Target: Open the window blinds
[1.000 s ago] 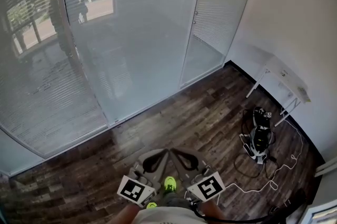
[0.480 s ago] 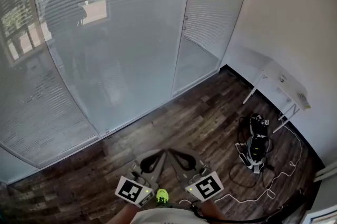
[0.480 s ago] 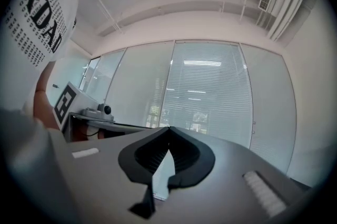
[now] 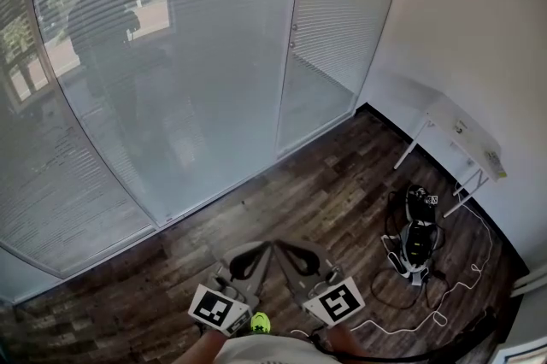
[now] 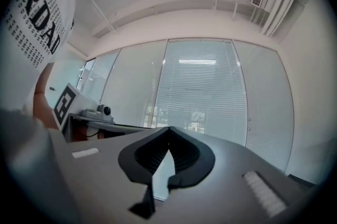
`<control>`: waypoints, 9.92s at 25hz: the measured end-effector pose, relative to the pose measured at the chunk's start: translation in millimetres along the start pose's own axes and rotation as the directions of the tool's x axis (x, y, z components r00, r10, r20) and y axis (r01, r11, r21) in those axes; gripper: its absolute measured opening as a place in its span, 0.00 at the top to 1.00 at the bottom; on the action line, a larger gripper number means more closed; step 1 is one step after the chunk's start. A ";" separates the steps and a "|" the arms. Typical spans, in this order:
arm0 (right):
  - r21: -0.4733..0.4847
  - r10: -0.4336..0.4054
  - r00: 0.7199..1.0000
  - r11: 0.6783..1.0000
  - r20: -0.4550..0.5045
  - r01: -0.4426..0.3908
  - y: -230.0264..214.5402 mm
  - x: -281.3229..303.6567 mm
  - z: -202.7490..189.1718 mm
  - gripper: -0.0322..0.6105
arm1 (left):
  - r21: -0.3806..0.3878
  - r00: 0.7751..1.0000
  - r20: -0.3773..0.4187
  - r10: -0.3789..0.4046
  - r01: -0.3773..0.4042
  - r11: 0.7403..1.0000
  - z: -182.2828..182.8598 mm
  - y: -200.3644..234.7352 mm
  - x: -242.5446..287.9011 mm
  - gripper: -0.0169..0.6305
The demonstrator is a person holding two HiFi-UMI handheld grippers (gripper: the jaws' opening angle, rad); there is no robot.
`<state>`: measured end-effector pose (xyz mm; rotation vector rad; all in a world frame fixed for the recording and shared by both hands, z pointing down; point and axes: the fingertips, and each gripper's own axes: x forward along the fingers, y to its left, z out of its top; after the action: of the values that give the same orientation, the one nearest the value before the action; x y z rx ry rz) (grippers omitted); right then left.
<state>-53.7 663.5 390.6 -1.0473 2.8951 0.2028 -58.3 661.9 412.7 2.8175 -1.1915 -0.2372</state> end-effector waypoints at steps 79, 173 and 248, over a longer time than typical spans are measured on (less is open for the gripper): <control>-0.078 0.167 0.985 0.982 -0.040 -0.170 -565.6 382.0 -100.2 0.94 | 0.058 0.983 0.044 0.180 -0.182 0.982 3.5 431.6 542.2 0.99; -0.579 -0.075 0.969 0.811 -0.237 -0.079 -853.3 580.3 -177.7 0.72 | 0.026 0.981 0.067 0.179 -0.182 0.983 -7.2 651.7 763.4 0.99; -0.687 -0.154 0.934 0.717 -0.324 -0.120 -862.1 584.5 -189.4 0.71 | 0.021 0.985 0.062 0.160 -0.162 0.987 -7.7 645.1 759.4 0.99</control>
<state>47.8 -389.4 431.4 -1.3037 3.1826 1.3456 8.9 -332.3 416.3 2.7341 -1.4369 -0.2995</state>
